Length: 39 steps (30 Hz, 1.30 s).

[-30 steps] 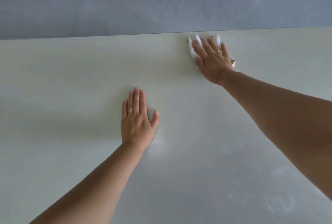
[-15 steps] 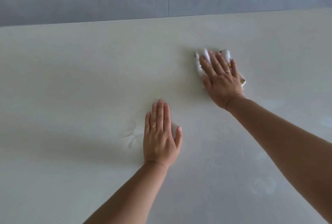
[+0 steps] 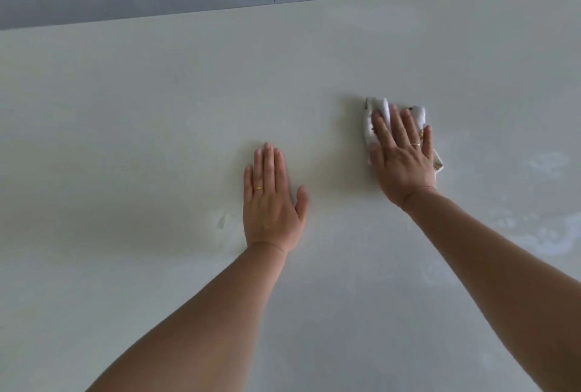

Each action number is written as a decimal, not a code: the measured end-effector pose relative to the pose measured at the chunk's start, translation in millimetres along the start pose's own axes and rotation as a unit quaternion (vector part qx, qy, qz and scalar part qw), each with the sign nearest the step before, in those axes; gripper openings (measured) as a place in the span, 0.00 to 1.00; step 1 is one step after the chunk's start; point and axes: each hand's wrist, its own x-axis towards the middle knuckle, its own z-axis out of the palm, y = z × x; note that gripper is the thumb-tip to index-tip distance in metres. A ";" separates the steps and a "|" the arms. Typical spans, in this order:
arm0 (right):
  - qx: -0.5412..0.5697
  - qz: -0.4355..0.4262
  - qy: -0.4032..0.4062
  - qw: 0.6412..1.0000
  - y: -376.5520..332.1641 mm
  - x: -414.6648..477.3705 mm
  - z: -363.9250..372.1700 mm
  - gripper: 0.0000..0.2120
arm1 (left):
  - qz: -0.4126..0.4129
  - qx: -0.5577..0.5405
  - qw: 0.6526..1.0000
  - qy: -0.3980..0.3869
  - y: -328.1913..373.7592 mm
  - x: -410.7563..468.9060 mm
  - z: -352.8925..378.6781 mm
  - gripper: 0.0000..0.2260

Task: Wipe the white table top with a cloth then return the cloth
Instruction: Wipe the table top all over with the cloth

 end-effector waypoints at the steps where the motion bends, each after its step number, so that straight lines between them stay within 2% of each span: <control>1: 0.021 0.063 0.007 0.998 -9.2 -4.2 2.9 0.25 | -0.002 -0.002 1.000 -0.001 0.4 -1.1 0.1 0.32; 2: 0.033 0.101 0.013 0.994 -28.1 -14.1 7.9 0.27 | -0.003 -0.006 1.000 -0.002 1.1 -2.2 -0.3 0.32; 3: 0.030 0.094 0.015 0.995 -50.1 -29.0 15.1 0.27 | -0.003 -0.012 1.000 -0.002 1.5 -2.6 -1.2 0.31; 6: -0.008 -0.106 -0.021 0.994 -83.8 -80.7 29.0 0.26 | -0.001 -0.022 1.000 -0.011 1.8 -3.5 -6.5 0.31; 8: -0.048 -0.196 -0.032 0.979 -51.7 -86.0 21.5 0.25 | -0.002 -0.022 1.000 0.000 1.0 -15.1 -8.9 0.29; 10: -0.059 -0.143 -0.020 0.988 -10.8 -76.6 13.7 0.25 | 0.006 -0.031 0.999 0.017 2.2 -46.5 -8.1 0.28; 12: -0.003 0.005 -0.007 1.000 8.0 -69.4 10.3 0.25 | 0.025 -0.049 0.998 0.010 6.8 -89.6 -2.5 0.27; 14: 0.037 0.108 0.018 0.993 -17.3 -77.2 17.7 0.26 | 0.036 -0.056 0.998 -0.013 11.1 -120.6 5.0 0.27; 15: 0.039 0.115 0.021 0.992 -38.2 -89.3 24.9 0.27 | 0.037 -0.050 0.998 -0.019 11.8 -128.3 8.4 0.27; 16: 0.034 0.079 0.022 0.996 -59.4 -105.0 33.2 0.28 | 0.033 -0.039 0.999 -0.020 11.4 -130.9 10.6 0.27; 18: 0.005 -0.052 -0.005 0.999 -80.2 -139.3 44.7 0.27 | 0.027 -0.015 0.999 -0.018 10.8 -128.7 11.6 0.27; 20: -0.033 -0.158 -0.025 0.987 -58.1 -155.2 40.9 0.26 | 0.034 -0.017 0.999 -0.019 9.9 -127.5 11.3 0.27; 21: -0.047 -0.167 -0.024 0.985 -35.5 -154.9 35.8 0.26 | 0.037 -0.023 0.999 -0.017 9.7 -127.9 11.7 0.27; 22: -0.056 -0.146 -0.015 0.988 -10.5 -152.2 29.9 0.26 | 0.038 -0.026 0.999 -0.017 9.7 -128.2 12.0 0.27; 24: -0.023 -0.025 -0.006 0.999 29.4 -145.0 18.2 0.26 | 0.035 -0.025 0.999 -0.014 10.0 -128.3 12.8 0.28; 26: 0.029 0.109 0.006 0.994 23.6 -147.0 20.0 0.27 | 0.034 -0.026 0.999 -0.006 11.4 -127.6 12.1 0.28; 27: 0.037 0.140 0.011 0.989 1.3 -155.3 26.7 0.28 | 0.034 -0.032 0.999 -0.002 11.9 -127.7 11.5 0.28; 28: 0.034 0.124 0.016 0.992 -24.9 -169.4 35.8 0.28 | 0.033 -0.037 0.999 0.000 11.7 -128.0 10.6 0.28; 30: 0.019 -0.011 0.011 1.000 -66.7 -205.3 51.7 0.27 | 0.032 -0.039 0.999 0.004 11.9 -128.0 9.2 0.27; 32: -0.012 -0.153 -0.013 0.988 -56.5 -221.2 50.5 0.25 | 0.032 -0.042 0.999 0.007 12.5 -129.1 10.0 0.27; 33: -0.035 -0.186 -0.023 0.982 -35.5 -217.4 46.2 0.25 | 0.033 -0.046 0.998 0.012 12.4 -129.8 11.2 0.27; 35: -0.060 -0.147 -0.028 0.987 7.0 -203.0 35.0 0.25 | 0.034 -0.049 0.998 0.018 12.4 -130.3 13.2 0.27; 37: -0.006 -0.002 -0.018 1.000 25.9 -191.5 28.9 0.25 | 0.032 -0.044 0.998 0.022 12.8 -130.3 13.9 0.27; 39: 0.047 0.107 0.005 0.993 1.1 -199.7 38.0 0.26 | 0.031 -0.042 0.998 0.026 13.1 -130.2 14.6 0.27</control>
